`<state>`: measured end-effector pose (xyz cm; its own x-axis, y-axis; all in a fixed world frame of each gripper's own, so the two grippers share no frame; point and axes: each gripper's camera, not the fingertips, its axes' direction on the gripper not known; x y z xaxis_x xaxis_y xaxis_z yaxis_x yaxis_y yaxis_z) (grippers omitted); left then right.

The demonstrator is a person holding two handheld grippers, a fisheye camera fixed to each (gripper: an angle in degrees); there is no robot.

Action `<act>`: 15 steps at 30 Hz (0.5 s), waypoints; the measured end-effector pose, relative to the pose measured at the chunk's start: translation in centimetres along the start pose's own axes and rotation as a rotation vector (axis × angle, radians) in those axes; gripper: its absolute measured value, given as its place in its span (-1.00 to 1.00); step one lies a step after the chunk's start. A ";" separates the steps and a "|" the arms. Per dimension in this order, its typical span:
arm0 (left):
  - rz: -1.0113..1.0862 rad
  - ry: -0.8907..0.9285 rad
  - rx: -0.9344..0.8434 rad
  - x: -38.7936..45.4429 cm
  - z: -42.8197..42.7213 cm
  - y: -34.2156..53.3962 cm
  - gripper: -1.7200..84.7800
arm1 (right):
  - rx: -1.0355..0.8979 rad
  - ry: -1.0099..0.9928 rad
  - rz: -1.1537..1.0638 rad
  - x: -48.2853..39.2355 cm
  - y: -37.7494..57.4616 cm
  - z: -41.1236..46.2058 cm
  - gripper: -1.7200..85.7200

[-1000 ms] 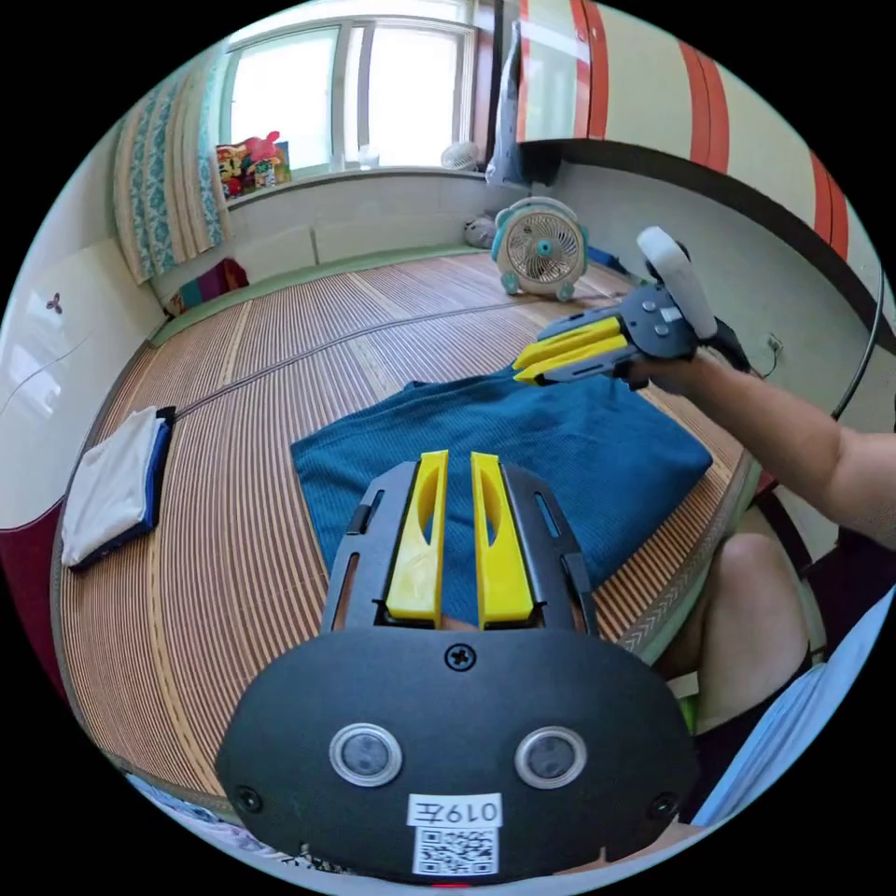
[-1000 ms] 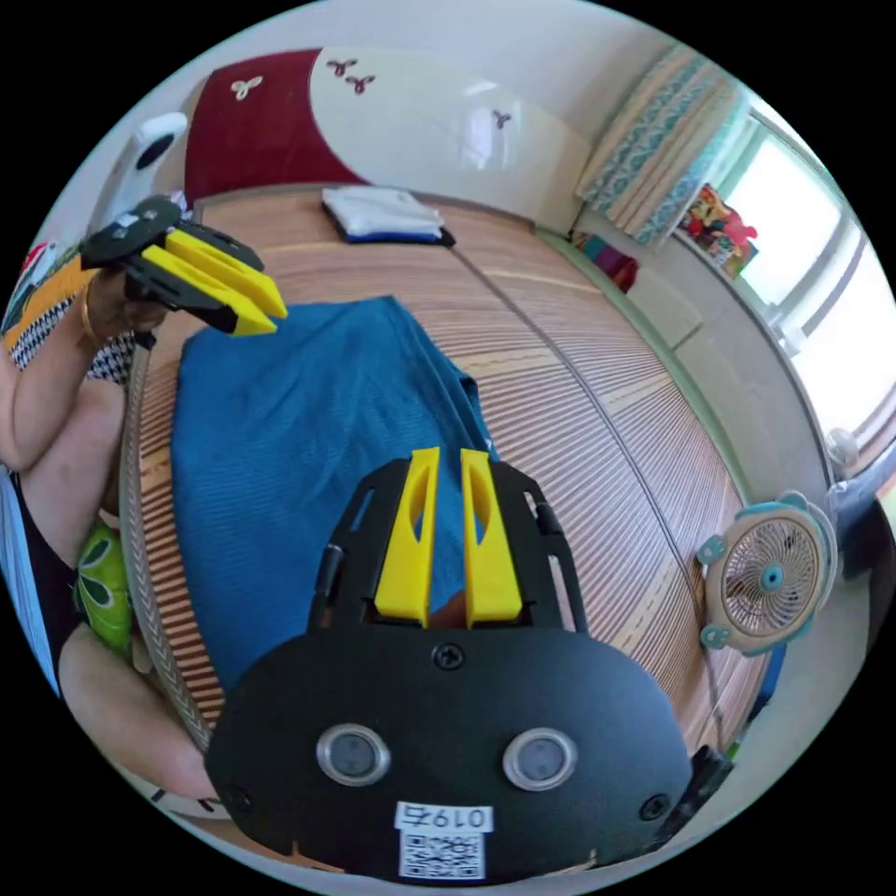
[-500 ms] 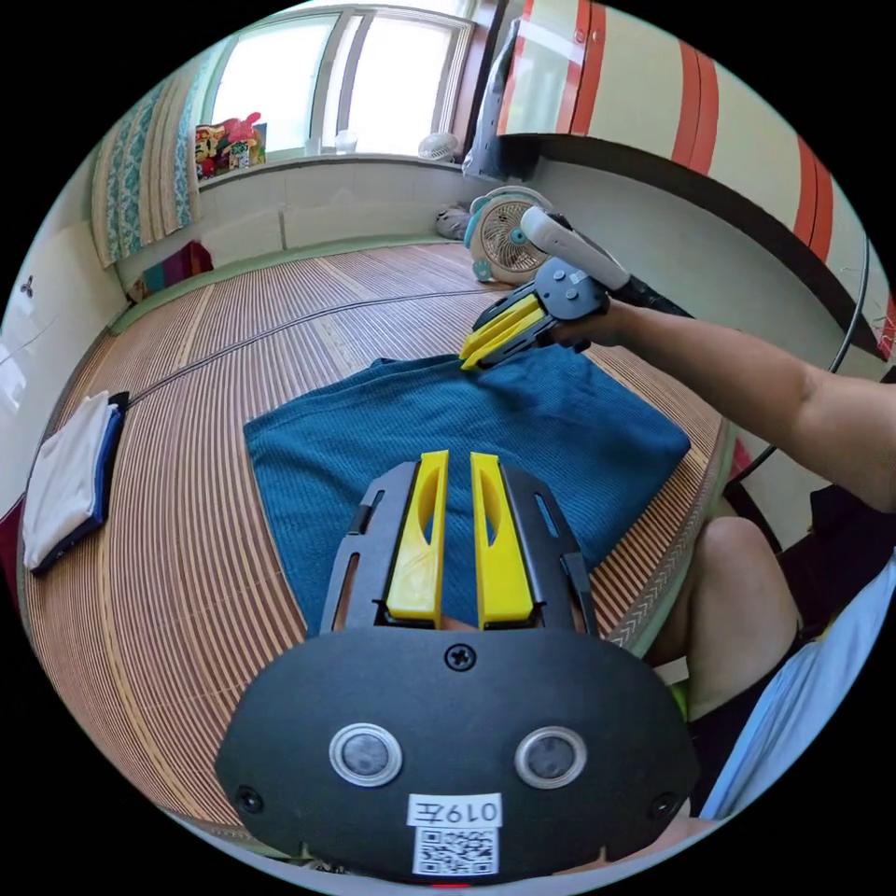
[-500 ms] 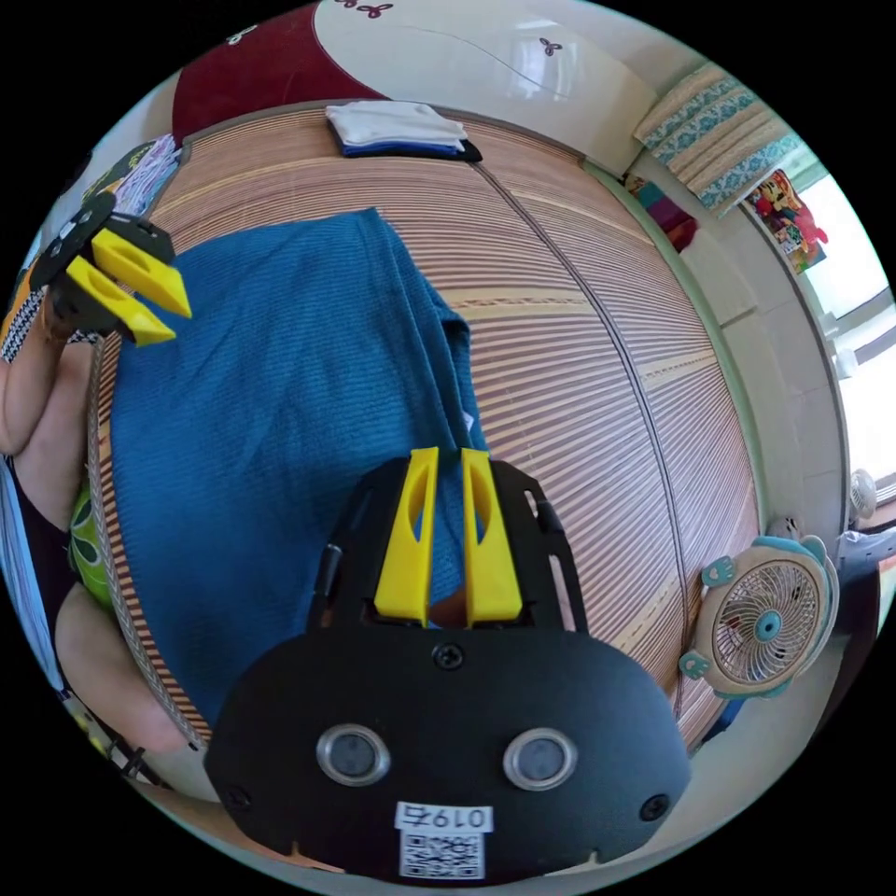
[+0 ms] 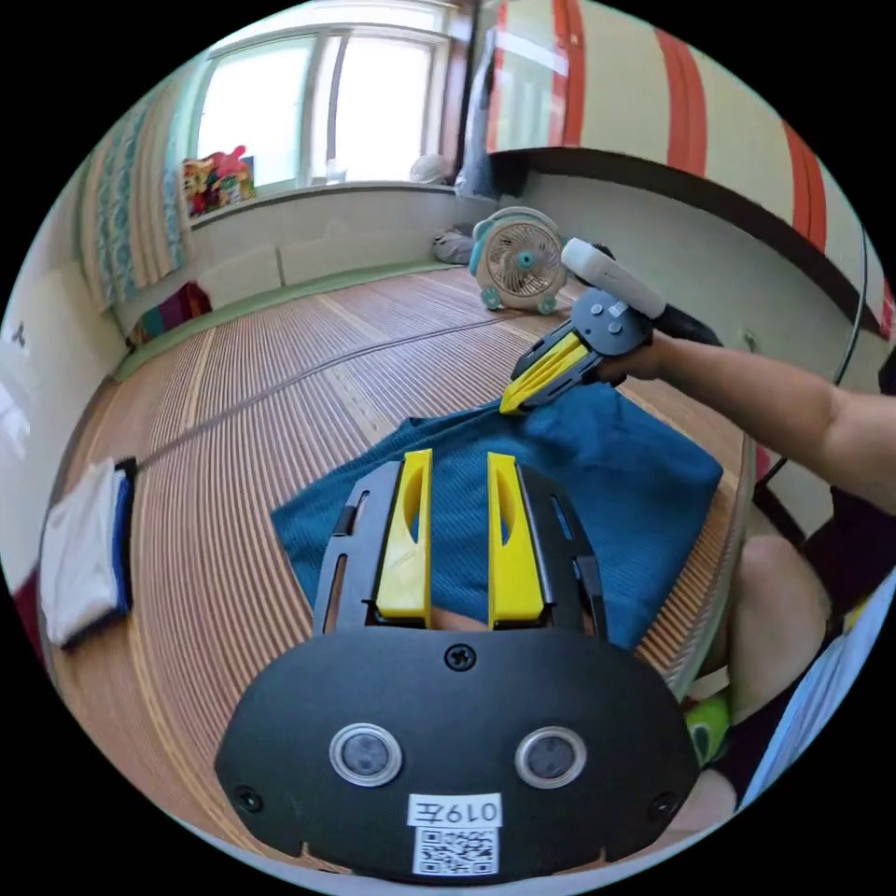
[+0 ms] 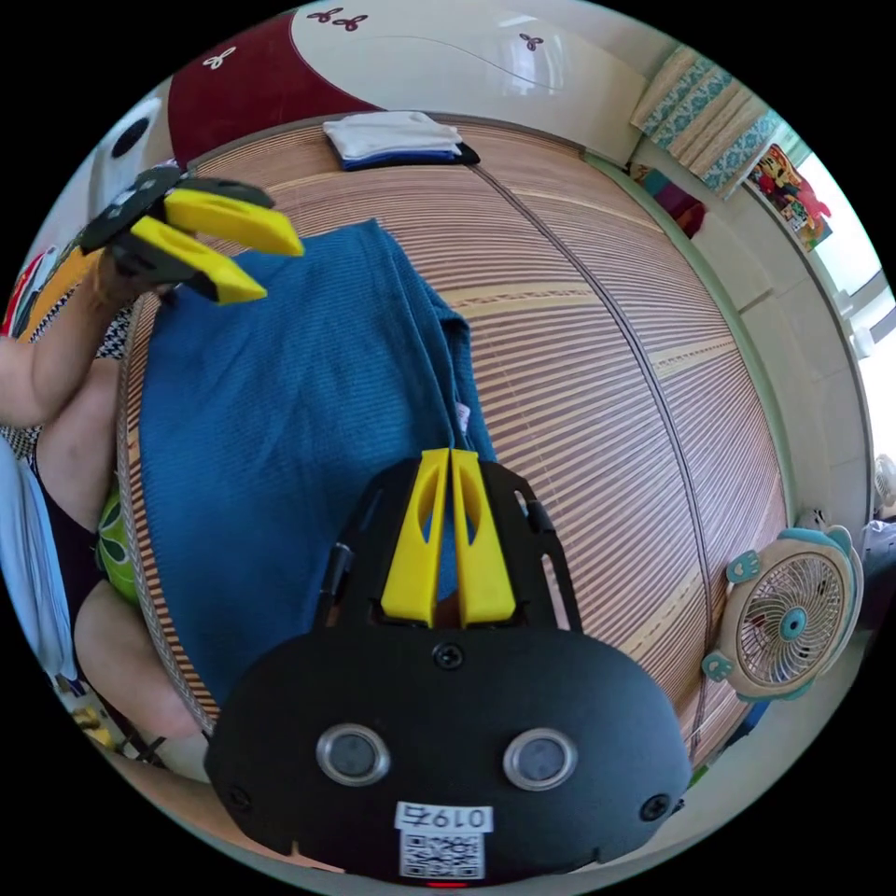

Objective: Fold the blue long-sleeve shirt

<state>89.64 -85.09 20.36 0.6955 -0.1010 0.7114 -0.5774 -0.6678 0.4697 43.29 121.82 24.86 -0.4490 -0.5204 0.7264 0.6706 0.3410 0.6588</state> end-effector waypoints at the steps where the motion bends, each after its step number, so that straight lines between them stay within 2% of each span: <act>1: 0.077 -0.031 -0.023 0.0 1.0 -1.6 -0.80 | 0.019 0.001 0.000 0.1 0.1 0.0 -0.98; 5: 0.344 -0.051 -0.149 0.3 5.1 -6.4 -0.80 | 0.082 0.001 0.006 0.5 0.7 0.1 -0.98; 8: 0.460 -0.027 -0.239 0.7 7.9 -8.5 -0.80 | 0.115 0.001 0.012 0.7 1.5 0.5 -0.98; 13: 0.585 -0.080 -0.373 1.8 12.2 -10.1 -0.80 | 0.169 0.000 0.005 0.7 3.5 0.0 -0.98; 15: 0.563 -0.058 -0.359 1.7 12.6 -11.1 -0.79 | 0.174 -0.002 0.006 0.9 4.2 0.2 -0.98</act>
<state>102.56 -87.14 9.76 0.2624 -0.4086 0.8742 -0.9584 -0.2158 0.1868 45.59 122.88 28.34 -0.4464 -0.5162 0.7310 0.5613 0.4746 0.6780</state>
